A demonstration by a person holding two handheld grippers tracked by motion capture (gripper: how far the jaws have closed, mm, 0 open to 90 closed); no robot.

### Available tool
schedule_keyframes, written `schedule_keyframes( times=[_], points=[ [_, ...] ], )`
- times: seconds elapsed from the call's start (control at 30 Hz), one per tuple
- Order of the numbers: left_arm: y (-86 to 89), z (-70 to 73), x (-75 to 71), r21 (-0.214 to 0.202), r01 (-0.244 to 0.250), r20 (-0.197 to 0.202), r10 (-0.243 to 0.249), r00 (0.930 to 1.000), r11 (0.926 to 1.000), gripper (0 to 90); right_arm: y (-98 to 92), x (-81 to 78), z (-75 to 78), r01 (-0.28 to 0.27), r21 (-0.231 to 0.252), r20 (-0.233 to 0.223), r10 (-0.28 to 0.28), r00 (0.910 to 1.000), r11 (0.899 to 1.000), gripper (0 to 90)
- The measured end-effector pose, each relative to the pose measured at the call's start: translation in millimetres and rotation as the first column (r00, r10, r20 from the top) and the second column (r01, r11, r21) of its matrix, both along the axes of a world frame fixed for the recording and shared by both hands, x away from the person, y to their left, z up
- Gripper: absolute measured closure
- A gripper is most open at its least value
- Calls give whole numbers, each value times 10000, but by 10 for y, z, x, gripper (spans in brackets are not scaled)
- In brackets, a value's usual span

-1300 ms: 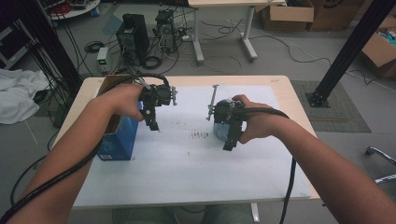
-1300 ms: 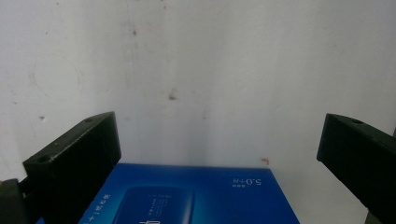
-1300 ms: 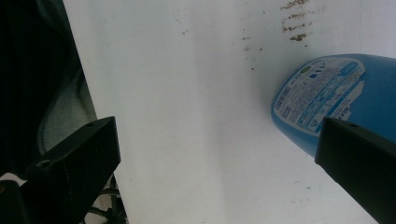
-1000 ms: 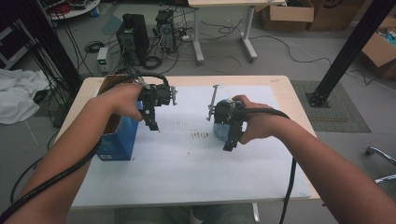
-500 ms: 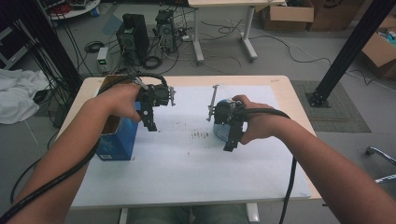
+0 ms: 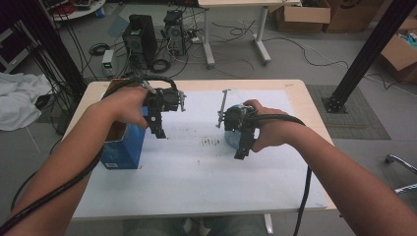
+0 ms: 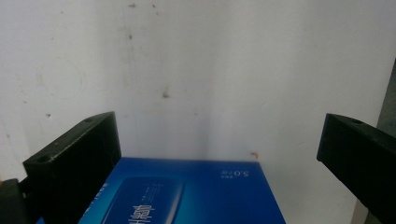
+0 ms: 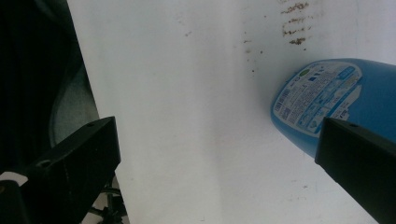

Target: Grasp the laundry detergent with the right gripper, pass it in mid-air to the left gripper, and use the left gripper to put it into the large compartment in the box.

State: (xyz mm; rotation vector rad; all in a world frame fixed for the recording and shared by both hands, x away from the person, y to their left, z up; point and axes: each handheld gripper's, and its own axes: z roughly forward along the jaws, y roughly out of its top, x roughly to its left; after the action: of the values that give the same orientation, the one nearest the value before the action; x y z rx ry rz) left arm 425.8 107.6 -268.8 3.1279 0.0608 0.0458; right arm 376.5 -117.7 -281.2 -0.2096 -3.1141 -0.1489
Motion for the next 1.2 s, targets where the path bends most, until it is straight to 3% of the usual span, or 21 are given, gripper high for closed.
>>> schedule_keyframes(
  times=[0.23, 0.37, 0.47, 0.57, 0.6, 0.67, 0.8, 0.87, 1.03, 1.1, 1.2],
  points=[
    [40, -52, -15, 38, -9, -94, 9, 10000, 10000, 1, -33, 18, -21, 46, 135, 8, -46, 10000, 9999, 0],
    [52, -57, -31, 43, -33, -81, 34, 10000, 10000, 1, -70, -17, -9, 56, 547, 101, -62, 9999, 9985, 0],
    [61, -37, -47, -19, -56, -40, 56, 10000, 10000, 1, -120, -68, 23, 59, 1135, 249, -88, 9997, 9935, 0],
    [68, -11, -52, 63, -150, -7, 150, 9999, 9999, 0, -194, -103, 60, 107, 1987, 492, -208, 9986, 9800, 0],
    [73, -3, -52, 134, -197, 18, 196, 9998, 9997, 1, -225, -117, 73, 178, 2366, 611, -332, 9976, 9714, 0],
    [78, 20, -53, 87, -216, 33, 215, 9998, 9997, 1, -300, -150, 100, 272, 3289, 676, -523, 9963, 9440, 0],
    [78, 80, -75, -131, -133, 85, 134, 9999, 9998, 1, -480, -223, 111, 423, 4981, 899, -1002, 9909, 8661, 0],
    [71, 105, -99, -203, -33, 119, 36, 9999, 9998, 1, -578, -265, 96, 561, 5537, 1068, -1376, 9847, 8308, 0],
    [61, 145, -193, -259, 211, 219, -205, 9995, 9994, 1, -859, -397, -8, 938, 6487, 1271, -2290, 9651, 7553, 0],
    [63, 156, -231, -297, 296, 266, -288, 9992, 9991, 1, -964, -434, -61, 1155, 6685, 1140, -2547, 9603, 7347, 0],
    [73, 176, -283, -350, 418, 305, -407, 9987, 9985, 1, -1142, -487, -173, 1435, 6860, 1087, -2955, 9491, 7133, 0]
  ],
)
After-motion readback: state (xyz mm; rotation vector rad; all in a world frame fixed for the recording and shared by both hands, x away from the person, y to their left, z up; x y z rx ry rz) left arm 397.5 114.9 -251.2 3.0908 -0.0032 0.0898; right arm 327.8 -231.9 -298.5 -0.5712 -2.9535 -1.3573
